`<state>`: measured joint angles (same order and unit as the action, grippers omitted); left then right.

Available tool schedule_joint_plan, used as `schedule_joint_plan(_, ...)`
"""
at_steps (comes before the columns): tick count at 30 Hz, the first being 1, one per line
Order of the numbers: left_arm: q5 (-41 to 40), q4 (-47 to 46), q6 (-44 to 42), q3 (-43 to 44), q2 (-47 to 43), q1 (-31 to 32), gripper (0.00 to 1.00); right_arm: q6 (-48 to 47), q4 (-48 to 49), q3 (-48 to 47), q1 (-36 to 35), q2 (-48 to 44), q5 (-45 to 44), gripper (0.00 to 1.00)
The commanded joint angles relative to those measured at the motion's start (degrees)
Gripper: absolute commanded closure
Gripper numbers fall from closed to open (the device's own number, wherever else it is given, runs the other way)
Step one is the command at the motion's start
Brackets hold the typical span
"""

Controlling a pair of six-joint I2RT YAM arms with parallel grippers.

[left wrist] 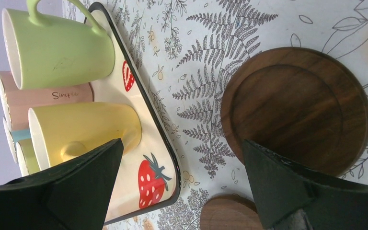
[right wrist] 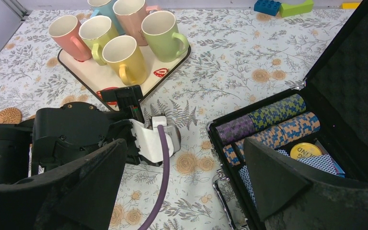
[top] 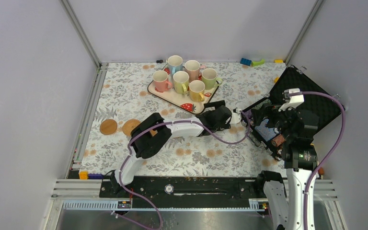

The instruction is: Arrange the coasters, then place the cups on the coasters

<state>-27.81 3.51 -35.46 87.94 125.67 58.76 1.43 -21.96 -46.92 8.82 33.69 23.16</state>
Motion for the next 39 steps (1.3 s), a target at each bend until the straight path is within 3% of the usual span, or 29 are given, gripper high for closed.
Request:
schedule_joint_plan(1,0.4,3.1,1.2,-3.9,-2.8,-0.4,0.01,0.8,2.3,0.2,0.5,-0.3,0.2,0.01)
schedule_joint_plan(9,0.8,3.1,2.1,-7.2,-6.5,-0.3,0.01,1.1,2.4,0.2,0.8,-0.4,0.7,0.01)
schedule_joint_plan(39,6.1,6.2,2.3,-3.1,-5.6,4.7,0.01,1.6,2.3,0.1,1.5,-0.6,1.2,0.02)
